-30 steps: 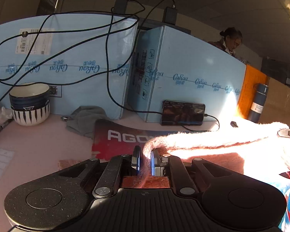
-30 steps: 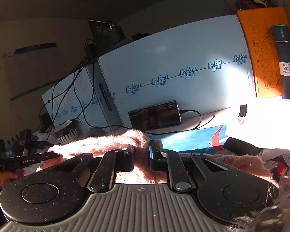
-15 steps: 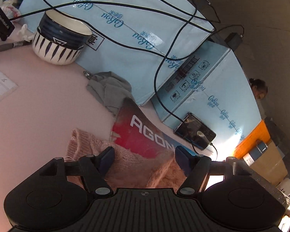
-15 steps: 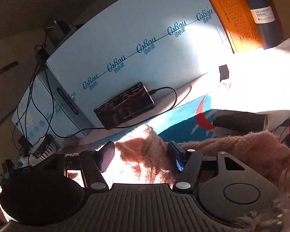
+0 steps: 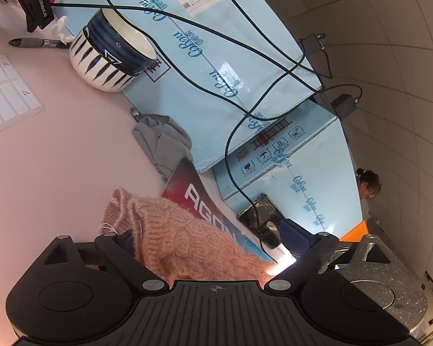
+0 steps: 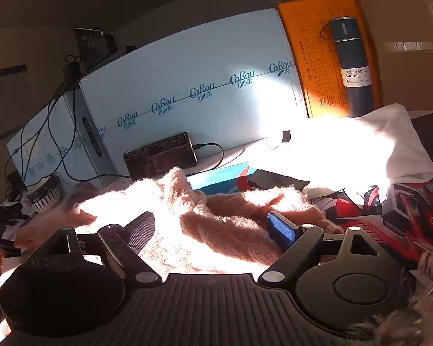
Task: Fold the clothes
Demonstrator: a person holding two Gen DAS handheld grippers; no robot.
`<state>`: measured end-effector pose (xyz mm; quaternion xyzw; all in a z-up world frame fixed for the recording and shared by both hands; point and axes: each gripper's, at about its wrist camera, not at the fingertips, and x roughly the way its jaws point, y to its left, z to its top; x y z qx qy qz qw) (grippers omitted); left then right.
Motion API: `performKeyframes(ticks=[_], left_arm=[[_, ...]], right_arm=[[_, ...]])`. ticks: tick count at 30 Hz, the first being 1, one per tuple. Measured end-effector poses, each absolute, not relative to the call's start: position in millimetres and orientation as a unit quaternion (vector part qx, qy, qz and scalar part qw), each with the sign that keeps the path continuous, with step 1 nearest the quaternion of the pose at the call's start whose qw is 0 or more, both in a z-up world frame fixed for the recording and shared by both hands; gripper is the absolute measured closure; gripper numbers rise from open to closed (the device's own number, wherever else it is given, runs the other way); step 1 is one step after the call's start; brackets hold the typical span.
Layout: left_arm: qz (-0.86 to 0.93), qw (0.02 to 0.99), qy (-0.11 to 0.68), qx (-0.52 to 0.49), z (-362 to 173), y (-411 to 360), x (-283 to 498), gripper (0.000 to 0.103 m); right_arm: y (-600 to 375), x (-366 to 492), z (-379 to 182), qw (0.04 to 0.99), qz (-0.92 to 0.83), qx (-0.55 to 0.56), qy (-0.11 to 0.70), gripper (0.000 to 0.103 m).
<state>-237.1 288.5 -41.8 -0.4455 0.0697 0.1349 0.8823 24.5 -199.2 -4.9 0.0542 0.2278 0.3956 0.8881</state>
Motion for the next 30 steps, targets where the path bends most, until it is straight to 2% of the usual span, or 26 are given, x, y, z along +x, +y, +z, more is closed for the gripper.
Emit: performKeyframes(ticks=[3, 5, 6, 7, 9, 10, 11, 13, 20, 23, 25, 28, 30], left_arm=[[0.146, 0.888, 0.081, -0.429, -41, 283, -238, 0.007], [0.15, 0.891, 0.086, -0.42, -41, 281, -238, 0.007], [0.151, 0.892, 0.087, -0.417, -41, 280, -238, 0.007], [0.154, 0.894, 0.087, -0.413, -41, 280, -238, 0.008], [0.165, 0.895, 0.091, -0.404, -40, 279, -237, 0.012], [0.177, 0.895, 0.098, -0.397, -41, 279, -235, 0.033], [0.189, 0.895, 0.105, -0.39, -41, 279, -234, 0.066], [0.193, 0.895, 0.105, -0.387, -41, 280, -234, 0.086], [0.214, 0.884, 0.103, -0.403, -45, 291, -237, 0.087], [0.221, 0.881, 0.106, -0.404, -46, 293, -238, 0.087], [0.227, 0.881, 0.102, -0.402, -46, 293, -239, 0.087], [0.244, 0.88, 0.099, -0.395, -43, 292, -240, 0.083], [0.259, 0.881, 0.112, -0.38, -41, 288, -237, 0.067]], right_arm=[[-193, 18, -8, 0.899, 0.38, 0.008, 0.215, 0.02], [-189, 24, -12, 0.904, 0.363, 0.005, 0.225, 0.026], [-189, 28, -13, 0.905, 0.359, 0.012, 0.228, 0.039], [-189, 32, -13, 0.906, 0.357, 0.021, 0.229, 0.061], [-190, 40, -9, 0.911, 0.346, 0.04, 0.221, 0.078], [-190, 43, -6, 0.914, 0.339, 0.047, 0.216, 0.084], [-188, 47, -2, 0.918, 0.332, 0.05, 0.211, 0.085], [-181, 53, 4, 0.924, 0.322, 0.042, 0.203, 0.086], [-151, 71, -14, 0.936, 0.259, -0.007, 0.236, 0.084], [-156, 68, -11, 0.944, 0.236, 0.007, 0.23, 0.065], [-163, 62, -3, 0.951, 0.226, 0.026, 0.211, 0.045], [-178, 53, 8, 0.95, 0.237, 0.109, 0.174, 0.022], [-187, 49, 5, 0.937, 0.262, 0.171, 0.155, 0.021]])
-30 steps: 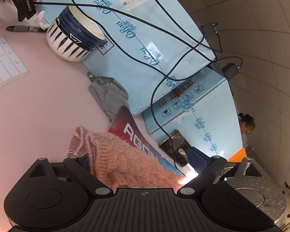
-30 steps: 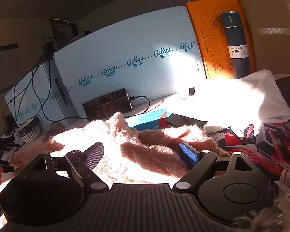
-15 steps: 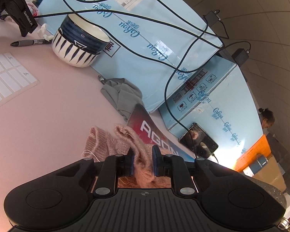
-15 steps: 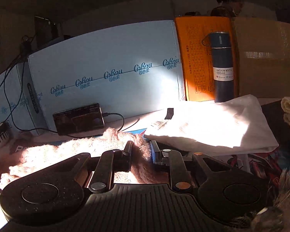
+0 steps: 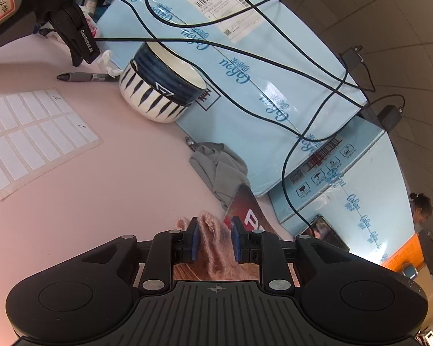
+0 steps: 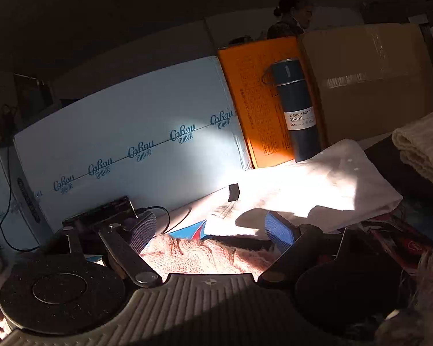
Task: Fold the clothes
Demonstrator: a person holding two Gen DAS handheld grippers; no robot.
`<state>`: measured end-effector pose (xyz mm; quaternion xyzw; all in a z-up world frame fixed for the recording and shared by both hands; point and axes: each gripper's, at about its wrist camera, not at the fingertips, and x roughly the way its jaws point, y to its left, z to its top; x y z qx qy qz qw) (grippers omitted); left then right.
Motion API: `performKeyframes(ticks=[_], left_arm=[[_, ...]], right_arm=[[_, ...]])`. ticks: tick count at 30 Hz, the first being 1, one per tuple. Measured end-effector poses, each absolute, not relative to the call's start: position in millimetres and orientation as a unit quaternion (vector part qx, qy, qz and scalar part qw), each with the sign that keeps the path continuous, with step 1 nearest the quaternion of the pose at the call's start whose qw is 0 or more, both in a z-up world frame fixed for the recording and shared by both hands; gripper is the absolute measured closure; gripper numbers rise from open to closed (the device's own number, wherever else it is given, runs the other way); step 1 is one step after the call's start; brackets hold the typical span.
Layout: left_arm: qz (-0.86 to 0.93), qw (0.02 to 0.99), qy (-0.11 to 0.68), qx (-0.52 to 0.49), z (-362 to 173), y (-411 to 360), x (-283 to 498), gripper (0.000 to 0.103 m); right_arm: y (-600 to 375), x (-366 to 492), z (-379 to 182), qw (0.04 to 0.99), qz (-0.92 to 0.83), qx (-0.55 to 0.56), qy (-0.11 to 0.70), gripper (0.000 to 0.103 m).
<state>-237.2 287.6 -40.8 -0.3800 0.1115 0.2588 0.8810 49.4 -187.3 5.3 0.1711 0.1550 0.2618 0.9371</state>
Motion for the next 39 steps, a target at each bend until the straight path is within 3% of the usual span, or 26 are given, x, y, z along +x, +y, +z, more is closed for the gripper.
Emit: performKeyframes(ticks=[1, 8, 13, 15, 16, 17, 19, 23, 31, 39], left_arm=[[0.266, 0.881, 0.118, -0.373, -39, 286, -236, 0.045], [0.318, 0.879, 0.159, -0.319, -30, 272, -226, 0.033], [0.321, 0.891, 0.187, -0.262, -24, 256, -218, 0.03], [0.316, 0.897, 0.198, -0.237, -22, 248, -214, 0.033], [0.313, 0.901, 0.203, -0.224, -20, 245, -212, 0.04], [0.31, 0.903, 0.208, -0.21, -19, 241, -211, 0.06], [0.305, 0.909, 0.218, -0.184, -17, 234, -207, 0.084], [0.297, 0.917, 0.23, -0.137, -10, 220, -204, 0.087], [0.378, 0.899, 0.146, -0.164, 20, 235, -239, 0.087], [0.195, 0.942, 0.075, -0.263, 36, 206, -204, 0.086]], right_arm=[[-190, 49, 2, 0.929, 0.275, 0.192, 0.153, 0.02], [-184, 48, -10, 0.914, 0.313, 0.19, 0.176, 0.019], [-188, 42, -10, 0.908, 0.333, 0.195, 0.162, 0.018], [-190, 42, -10, 0.905, 0.338, 0.202, 0.162, 0.018], [-191, 41, -10, 0.904, 0.339, 0.204, 0.162, 0.018], [-193, 41, -10, 0.903, 0.34, 0.206, 0.162, 0.018], [-194, 40, -9, 0.903, 0.34, 0.209, 0.159, 0.018], [-196, 39, -9, 0.903, 0.341, 0.212, 0.154, 0.018], [-198, 37, -8, 0.9, 0.347, 0.217, 0.151, 0.018], [-198, 38, -9, 0.897, 0.351, 0.218, 0.155, 0.018]])
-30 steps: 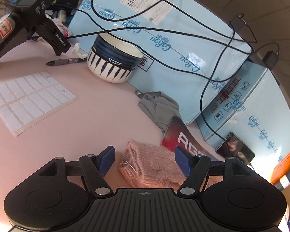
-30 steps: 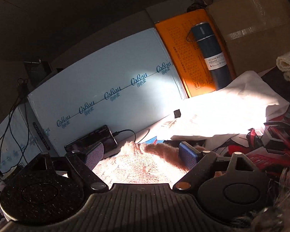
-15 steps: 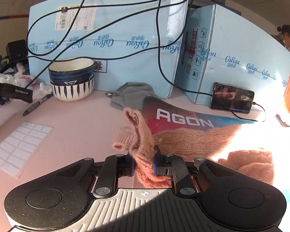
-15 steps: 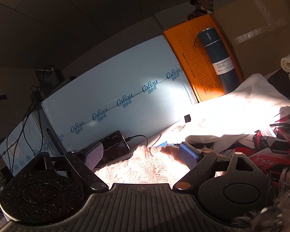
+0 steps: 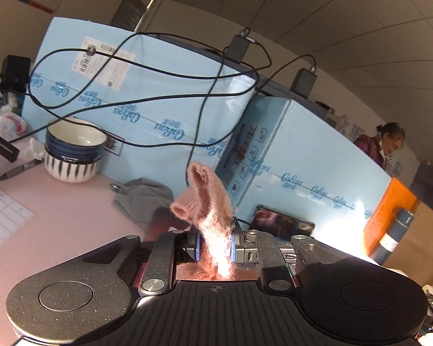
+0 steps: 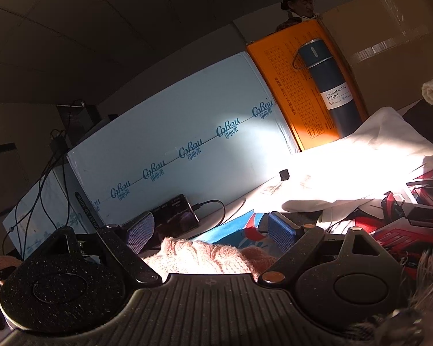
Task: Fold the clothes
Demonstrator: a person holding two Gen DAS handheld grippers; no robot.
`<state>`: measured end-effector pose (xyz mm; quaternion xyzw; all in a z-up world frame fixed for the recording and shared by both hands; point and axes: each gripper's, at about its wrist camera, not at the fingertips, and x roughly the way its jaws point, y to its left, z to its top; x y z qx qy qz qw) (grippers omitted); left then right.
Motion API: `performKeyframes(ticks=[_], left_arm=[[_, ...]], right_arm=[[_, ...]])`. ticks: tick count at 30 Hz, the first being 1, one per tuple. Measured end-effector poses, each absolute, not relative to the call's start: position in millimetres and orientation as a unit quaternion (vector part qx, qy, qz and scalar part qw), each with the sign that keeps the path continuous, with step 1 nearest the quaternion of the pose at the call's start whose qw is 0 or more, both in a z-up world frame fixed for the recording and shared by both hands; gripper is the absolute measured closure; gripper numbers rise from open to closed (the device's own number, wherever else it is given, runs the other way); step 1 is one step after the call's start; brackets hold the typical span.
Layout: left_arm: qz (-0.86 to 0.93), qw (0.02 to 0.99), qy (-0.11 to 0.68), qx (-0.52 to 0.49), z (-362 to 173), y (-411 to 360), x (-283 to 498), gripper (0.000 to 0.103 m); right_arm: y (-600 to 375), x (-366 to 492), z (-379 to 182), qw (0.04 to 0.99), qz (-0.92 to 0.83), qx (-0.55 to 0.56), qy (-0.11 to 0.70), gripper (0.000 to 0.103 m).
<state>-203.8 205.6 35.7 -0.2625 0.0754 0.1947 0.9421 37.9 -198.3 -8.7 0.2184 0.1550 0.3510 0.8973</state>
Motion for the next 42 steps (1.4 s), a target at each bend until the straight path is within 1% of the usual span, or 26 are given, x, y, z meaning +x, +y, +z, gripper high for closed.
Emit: performKeyframes(ticks=[6, 7, 8, 9, 10, 11, 13, 14, 16, 19, 21, 22, 25, 28, 31, 33, 36, 37, 38, 40, 42], left_arm=[[0.104, 0.924, 0.072, -0.362, 14, 177, -158, 0.084], [0.098, 0.919, 0.081, -0.373, 9, 172, -150, 0.079], [0.098, 0.915, 0.096, -0.379, 3, 167, -140, 0.069], [0.1, 0.911, 0.113, -0.383, -2, 162, -131, 0.061], [0.103, 0.906, 0.125, -0.391, -7, 158, -125, 0.042], [0.106, 0.9, 0.131, -0.402, -13, 155, -120, 0.029], [0.108, 0.89, 0.118, -0.426, -20, 151, -118, 0.027], [0.106, 0.885, 0.1, -0.442, -22, 150, -121, 0.023], [0.102, 0.875, 0.079, -0.467, -24, 146, -128, 0.022], [0.072, 0.867, 0.076, -0.487, -26, 140, -137, 0.022], [0.058, 0.866, 0.095, -0.487, -29, 137, -134, 0.019], [0.052, 0.866, 0.104, -0.487, -30, 136, -132, 0.015], [0.032, 0.865, 0.128, -0.484, -36, 133, -126, 0.014], [0.021, 0.875, 0.133, -0.465, -42, 136, -118, 0.013], [0.016, 0.879, 0.124, -0.46, -35, 135, -127, 0.013], [0.01, 0.888, 0.093, -0.45, -25, 135, -143, 0.013], [0.068, 0.902, 0.014, -0.427, -11, 147, -182, 0.01], [0.11, 0.899, -0.007, -0.424, -7, 152, -195, 0.008], [0.168, 0.89, -0.009, -0.423, -5, 160, -206, 0.006], [0.273, 0.869, 0.012, -0.412, -3, 175, -218, 0.007], [0.302, 0.858, 0.044, -0.413, -7, 186, -218, 0.007]], right_arm=[[-199, 39, -8, 0.895, 0.353, 0.221, 0.158, 0.018], [-198, 39, -8, 0.895, 0.354, 0.221, 0.159, 0.018], [-198, 39, -7, 0.894, 0.355, 0.221, 0.159, 0.018], [-198, 39, -7, 0.894, 0.356, 0.221, 0.159, 0.018], [-198, 39, -7, 0.894, 0.356, 0.221, 0.16, 0.018], [-199, 39, -7, 0.893, 0.356, 0.221, 0.161, 0.018], [-199, 40, -6, 0.893, 0.358, 0.222, 0.162, 0.018], [-199, 40, -6, 0.892, 0.358, 0.222, 0.162, 0.018], [-198, 40, -6, 0.892, 0.359, 0.221, 0.162, 0.018], [-198, 39, -5, 0.891, 0.362, 0.221, 0.16, 0.018], [-198, 38, -5, 0.891, 0.365, 0.219, 0.158, 0.018], [-197, 37, -4, 0.891, 0.367, 0.218, 0.157, 0.018], [-196, 35, -4, 0.891, 0.37, 0.213, 0.154, 0.018], [-196, 36, -4, 0.89, 0.369, 0.215, 0.157, 0.018], [-196, 37, -5, 0.889, 0.368, 0.217, 0.163, 0.018], [-196, 37, -6, 0.889, 0.367, 0.218, 0.164, 0.018], [-196, 37, -6, 0.889, 0.366, 0.22, 0.164, 0.018], [-196, 37, -6, 0.889, 0.367, 0.22, 0.164, 0.018], [-195, 37, -6, 0.889, 0.368, 0.219, 0.164, 0.018], [-193, 37, -6, 0.887, 0.372, 0.217, 0.166, 0.018], [-192, 37, -6, 0.885, 0.375, 0.216, 0.17, 0.018]])
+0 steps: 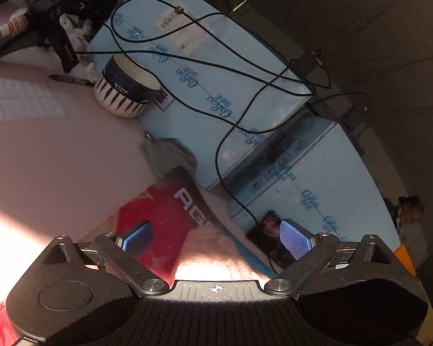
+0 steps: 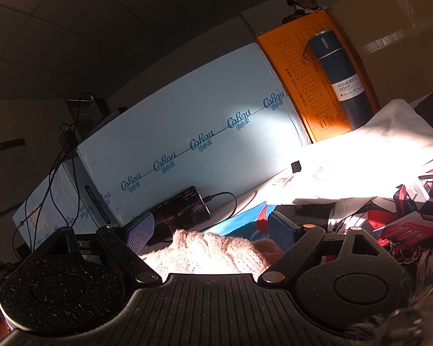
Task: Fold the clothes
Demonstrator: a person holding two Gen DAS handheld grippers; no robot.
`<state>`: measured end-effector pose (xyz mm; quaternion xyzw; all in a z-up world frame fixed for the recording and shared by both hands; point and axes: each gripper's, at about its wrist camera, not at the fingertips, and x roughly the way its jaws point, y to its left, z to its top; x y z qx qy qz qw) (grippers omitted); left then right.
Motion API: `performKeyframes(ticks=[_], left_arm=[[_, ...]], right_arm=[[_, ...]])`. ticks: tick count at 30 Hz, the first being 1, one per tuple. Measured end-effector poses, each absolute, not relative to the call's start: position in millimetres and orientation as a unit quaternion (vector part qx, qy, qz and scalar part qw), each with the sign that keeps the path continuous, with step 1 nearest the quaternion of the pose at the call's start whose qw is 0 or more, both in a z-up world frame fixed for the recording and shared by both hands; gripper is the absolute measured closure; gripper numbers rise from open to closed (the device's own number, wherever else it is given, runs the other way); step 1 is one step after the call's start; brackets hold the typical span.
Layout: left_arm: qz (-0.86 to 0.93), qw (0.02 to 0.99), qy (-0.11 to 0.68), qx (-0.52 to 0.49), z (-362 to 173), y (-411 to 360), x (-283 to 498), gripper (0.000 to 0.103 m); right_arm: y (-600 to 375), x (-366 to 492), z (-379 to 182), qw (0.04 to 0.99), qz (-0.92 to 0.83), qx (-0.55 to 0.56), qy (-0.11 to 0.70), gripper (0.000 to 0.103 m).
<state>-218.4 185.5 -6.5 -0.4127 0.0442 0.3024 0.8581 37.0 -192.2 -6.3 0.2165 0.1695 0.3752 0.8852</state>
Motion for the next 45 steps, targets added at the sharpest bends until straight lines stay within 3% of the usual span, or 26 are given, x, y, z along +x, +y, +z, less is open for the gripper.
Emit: performKeyframes(ticks=[6, 7, 9, 10, 14, 21, 34, 40, 42, 45], left_arm=[[0.248, 0.876, 0.118, -0.396, -33, 181, -174, 0.008], [0.239, 0.881, 0.121, -0.39, -36, 179, -168, 0.016], [0.224, 0.889, 0.12, -0.381, -37, 176, -164, 0.051], [0.217, 0.892, 0.118, -0.378, -36, 175, -164, 0.077], [0.222, 0.915, 0.107, -0.318, -22, 171, -171, 0.083], [0.331, 0.931, 0.098, -0.116, 14, 156, -173, 0.083], [0.087, 0.984, 0.113, 0.106, 19, 21, -100, 0.082], [-0.024, 0.973, 0.158, 0.164, 1, -6, -76, 0.078], [-0.053, 0.971, 0.171, 0.159, -5, -3, -72, 0.073], [-0.119, 0.974, 0.155, 0.114, -5, 10, -83, 0.039]], right_arm=[[-194, 39, -8, 0.882, 0.373, 0.227, 0.178, 0.016], [-195, 40, -9, 0.881, 0.373, 0.228, 0.18, 0.015], [-194, 40, -9, 0.88, 0.375, 0.228, 0.182, 0.015], [-193, 40, -10, 0.879, 0.377, 0.227, 0.183, 0.015], [-193, 39, -10, 0.875, 0.385, 0.23, 0.182, 0.015], [-192, 39, -9, 0.861, 0.41, 0.236, 0.186, 0.015], [-193, 39, -11, 0.831, 0.456, 0.253, 0.195, 0.015], [-198, 44, -18, 0.784, 0.507, 0.287, 0.213, 0.015], [-198, 43, -19, 0.785, 0.506, 0.286, 0.212, 0.015], [-198, 41, -19, 0.782, 0.516, 0.284, 0.205, 0.015]])
